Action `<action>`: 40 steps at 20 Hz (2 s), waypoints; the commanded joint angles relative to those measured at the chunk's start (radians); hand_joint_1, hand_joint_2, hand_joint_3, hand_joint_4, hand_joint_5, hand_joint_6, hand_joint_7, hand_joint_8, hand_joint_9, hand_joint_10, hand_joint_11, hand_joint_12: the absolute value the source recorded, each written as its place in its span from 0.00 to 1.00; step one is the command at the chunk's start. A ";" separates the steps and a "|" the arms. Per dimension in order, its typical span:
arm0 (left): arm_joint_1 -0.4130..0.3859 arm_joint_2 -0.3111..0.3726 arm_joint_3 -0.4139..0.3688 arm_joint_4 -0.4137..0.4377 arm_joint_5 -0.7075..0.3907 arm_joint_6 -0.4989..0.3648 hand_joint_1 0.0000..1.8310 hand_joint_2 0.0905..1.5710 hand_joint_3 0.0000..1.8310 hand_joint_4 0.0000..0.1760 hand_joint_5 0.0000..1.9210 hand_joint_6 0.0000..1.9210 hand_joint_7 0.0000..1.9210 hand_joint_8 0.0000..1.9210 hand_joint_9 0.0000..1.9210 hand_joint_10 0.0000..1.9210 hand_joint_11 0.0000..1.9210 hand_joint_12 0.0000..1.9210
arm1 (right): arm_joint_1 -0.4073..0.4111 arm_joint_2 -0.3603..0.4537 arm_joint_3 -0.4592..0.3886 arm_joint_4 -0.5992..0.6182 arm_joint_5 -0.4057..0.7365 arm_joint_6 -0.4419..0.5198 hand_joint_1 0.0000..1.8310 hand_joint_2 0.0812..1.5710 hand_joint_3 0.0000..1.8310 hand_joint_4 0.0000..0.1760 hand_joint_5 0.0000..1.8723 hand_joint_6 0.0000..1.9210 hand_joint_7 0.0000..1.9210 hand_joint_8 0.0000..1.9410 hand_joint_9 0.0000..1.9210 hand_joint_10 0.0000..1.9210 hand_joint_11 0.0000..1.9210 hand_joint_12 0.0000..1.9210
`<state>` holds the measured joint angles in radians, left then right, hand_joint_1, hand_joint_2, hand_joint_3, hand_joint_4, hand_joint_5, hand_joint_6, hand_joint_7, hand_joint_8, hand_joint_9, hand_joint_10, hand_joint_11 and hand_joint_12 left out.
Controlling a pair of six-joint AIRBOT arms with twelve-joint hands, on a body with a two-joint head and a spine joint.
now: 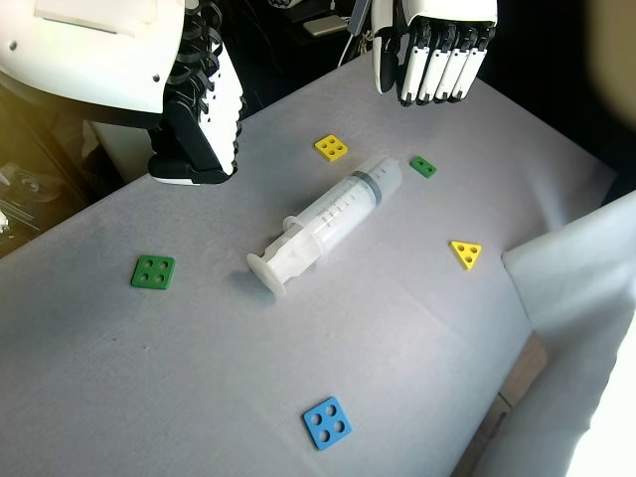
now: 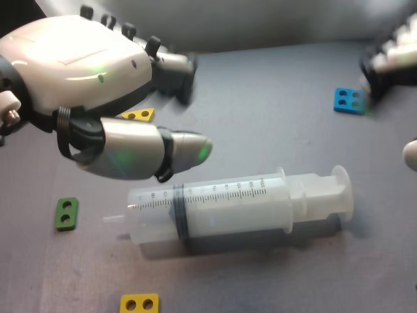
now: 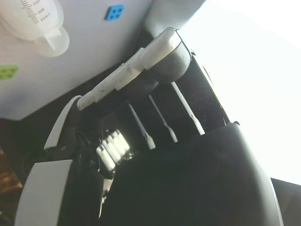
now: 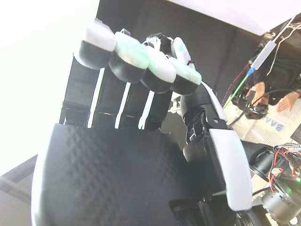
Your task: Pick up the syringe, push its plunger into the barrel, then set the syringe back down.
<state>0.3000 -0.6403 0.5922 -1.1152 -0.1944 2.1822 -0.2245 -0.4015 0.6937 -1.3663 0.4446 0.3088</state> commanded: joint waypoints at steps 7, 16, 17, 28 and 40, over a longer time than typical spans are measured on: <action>-0.015 0.002 0.009 0.009 -0.044 0.003 0.00 0.77 0.00 0.00 0.16 0.00 0.15 0.00 0.12 0.00 0.00 0.25 | 0.016 0.003 -0.003 0.052 0.030 0.001 0.00 0.79 0.00 0.00 0.11 0.00 0.09 0.00 0.06 0.00 0.00 0.18; 0.033 -0.004 -0.010 -0.034 -0.108 -0.014 0.00 0.77 0.00 0.00 0.17 0.00 0.16 0.00 0.14 0.00 0.00 0.28 | 0.016 0.003 -0.004 0.052 0.032 -0.004 0.00 0.79 0.00 0.00 0.15 0.00 0.12 0.00 0.09 0.00 0.00 0.22; 0.044 -0.009 -0.013 -0.033 -0.125 -0.025 0.00 0.77 0.00 0.00 0.17 0.00 0.16 0.00 0.14 0.00 0.00 0.28 | 0.016 0.003 -0.005 0.052 0.033 -0.004 0.00 0.79 0.00 0.00 0.15 0.00 0.11 0.00 0.09 0.00 0.00 0.23; 0.171 -0.205 -0.022 0.071 -0.457 -0.228 0.00 0.76 0.00 0.00 0.16 0.00 0.13 0.00 0.11 0.00 0.00 0.22 | 0.015 0.003 -0.008 0.052 0.034 -0.011 0.00 0.79 0.00 0.00 0.09 0.00 0.07 0.00 0.05 0.00 0.00 0.11; 0.390 -0.376 0.017 0.200 -0.684 -0.383 0.00 0.78 0.00 0.00 0.13 0.00 0.11 0.00 0.08 0.00 0.00 0.19 | 0.015 0.003 -0.012 0.052 0.034 -0.014 0.00 0.78 0.00 0.00 0.12 0.00 0.10 0.00 0.08 0.00 0.00 0.21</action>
<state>0.7013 -1.0195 0.6083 -0.9791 -0.7944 1.8050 -0.2245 -0.4004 0.6861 -1.3655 0.4507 0.2932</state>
